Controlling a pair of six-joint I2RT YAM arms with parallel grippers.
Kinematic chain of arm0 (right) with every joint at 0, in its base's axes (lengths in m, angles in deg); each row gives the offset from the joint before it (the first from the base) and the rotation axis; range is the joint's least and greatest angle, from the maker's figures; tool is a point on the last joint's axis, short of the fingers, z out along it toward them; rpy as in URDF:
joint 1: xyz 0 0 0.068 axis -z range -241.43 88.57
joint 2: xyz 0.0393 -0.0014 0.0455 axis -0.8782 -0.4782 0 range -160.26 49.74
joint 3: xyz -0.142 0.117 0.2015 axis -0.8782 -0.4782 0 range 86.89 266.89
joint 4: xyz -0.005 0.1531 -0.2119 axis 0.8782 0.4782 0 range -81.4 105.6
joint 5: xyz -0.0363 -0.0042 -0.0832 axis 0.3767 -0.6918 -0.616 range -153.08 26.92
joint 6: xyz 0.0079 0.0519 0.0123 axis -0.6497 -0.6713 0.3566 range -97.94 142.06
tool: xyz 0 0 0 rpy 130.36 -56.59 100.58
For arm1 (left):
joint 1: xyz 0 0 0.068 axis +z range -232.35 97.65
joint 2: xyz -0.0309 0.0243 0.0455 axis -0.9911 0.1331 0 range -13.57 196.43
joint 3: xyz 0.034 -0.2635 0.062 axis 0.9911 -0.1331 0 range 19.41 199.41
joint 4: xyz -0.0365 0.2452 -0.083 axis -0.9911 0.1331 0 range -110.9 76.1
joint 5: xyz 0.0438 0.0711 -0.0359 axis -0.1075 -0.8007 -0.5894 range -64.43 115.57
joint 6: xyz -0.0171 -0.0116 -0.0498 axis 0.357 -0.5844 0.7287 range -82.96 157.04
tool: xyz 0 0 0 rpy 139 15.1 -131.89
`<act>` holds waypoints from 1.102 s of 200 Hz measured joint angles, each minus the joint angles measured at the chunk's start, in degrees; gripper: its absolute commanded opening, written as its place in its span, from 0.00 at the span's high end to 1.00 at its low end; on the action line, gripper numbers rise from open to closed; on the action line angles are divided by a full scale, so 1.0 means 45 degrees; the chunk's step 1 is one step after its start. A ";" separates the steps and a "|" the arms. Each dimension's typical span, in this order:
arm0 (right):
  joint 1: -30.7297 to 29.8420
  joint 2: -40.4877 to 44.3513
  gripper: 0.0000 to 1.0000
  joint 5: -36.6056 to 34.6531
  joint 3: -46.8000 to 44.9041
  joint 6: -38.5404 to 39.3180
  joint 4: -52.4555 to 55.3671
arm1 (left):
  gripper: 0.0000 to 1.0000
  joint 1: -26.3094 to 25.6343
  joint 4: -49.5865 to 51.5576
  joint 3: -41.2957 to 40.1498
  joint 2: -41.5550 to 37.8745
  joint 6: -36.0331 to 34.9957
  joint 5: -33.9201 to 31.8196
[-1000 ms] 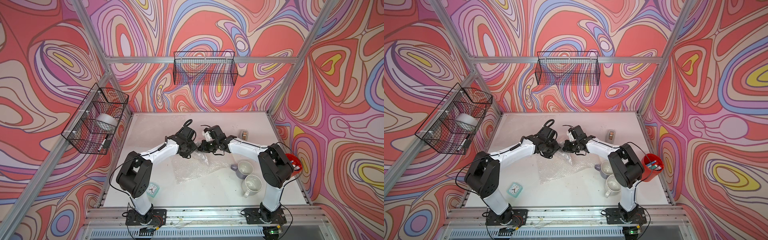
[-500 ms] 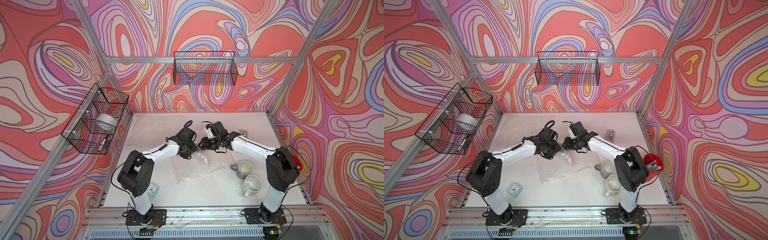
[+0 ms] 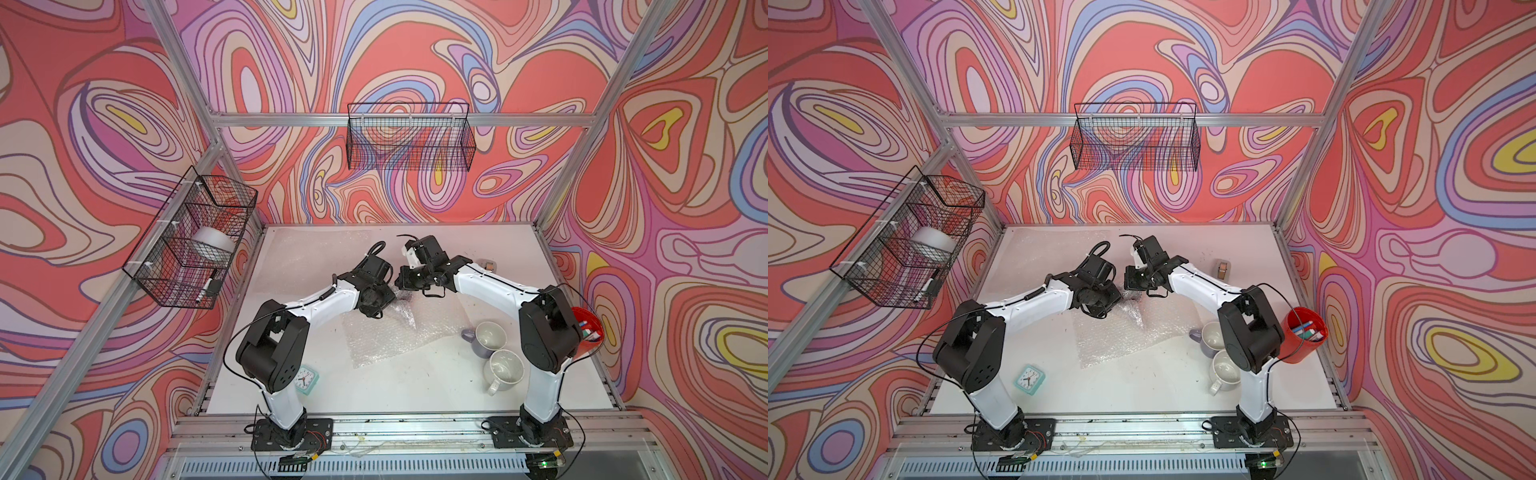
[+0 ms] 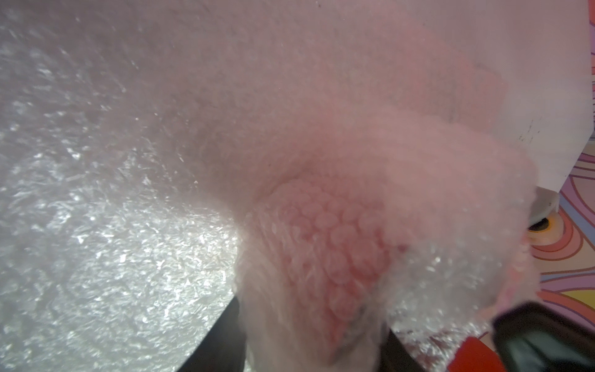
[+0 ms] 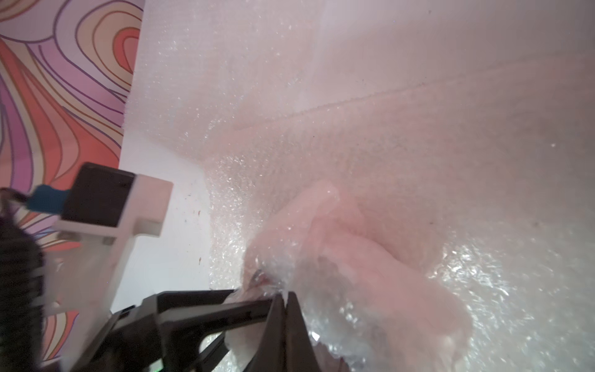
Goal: Wrap mugs in bubble wrap
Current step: Stick the tape on the bubble wrap.
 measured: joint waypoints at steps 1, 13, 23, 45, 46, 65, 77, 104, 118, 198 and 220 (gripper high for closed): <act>0.0000 -0.0015 1.00 0.0005 0.0000 0.0000 0.0005 | 0.49 0.0000 0.0000 0.0000 0.0000 0.0000 0.0000; 0.0010 -0.0330 1.00 0.0005 0.0000 0.0000 0.0068 | 0.49 0.0000 -0.0010 0.0000 0.0015 0.0000 0.0000; 0.0019 -0.0505 1.00 0.0024 0.0010 -0.0010 0.0131 | 0.49 0.0000 -0.0044 0.0000 0.0034 0.0000 0.0000; 0.0019 -0.0544 1.00 0.0063 0.0010 -0.0005 0.0189 | 0.49 0.0000 -0.0078 0.0000 0.0063 0.0000 0.0000; 0.0019 -0.0544 1.00 0.0063 0.0010 -0.0005 0.0189 | 0.49 0.0000 -0.0078 0.0000 0.0063 0.0000 0.0000; 0.0034 -0.0442 1.00 0.0112 -0.0019 0.0000 0.0112 | 0.49 0.0000 -0.0078 0.0000 0.0063 0.0000 0.0000; 0.0073 -0.0223 1.00 0.0165 -0.0170 -0.0019 -0.0107 | 0.49 0.0000 -0.0078 0.0000 0.0063 0.0000 0.0005; 0.0330 0.0272 1.00 0.0325 -0.0262 -0.0087 -0.0699 | 0.49 0.0000 -0.0078 -0.0005 0.0087 0.0000 0.0058; 0.0481 0.0321 1.00 0.0325 -0.0170 -0.0102 -0.0894 | 0.49 0.0000 -0.0078 0.0000 0.0112 0.0000 0.0092; 0.0763 -0.1787 1.00 0.0379 0.1239 0.0063 -0.0675 | 0.49 0.0000 -0.0112 -0.0005 0.0160 0.0000 0.0102; 0.0777 -0.1817 1.00 0.0350 0.1477 0.0204 -0.0350 | 0.49 0.0000 -0.0126 -0.0019 0.0160 0.0005 0.0102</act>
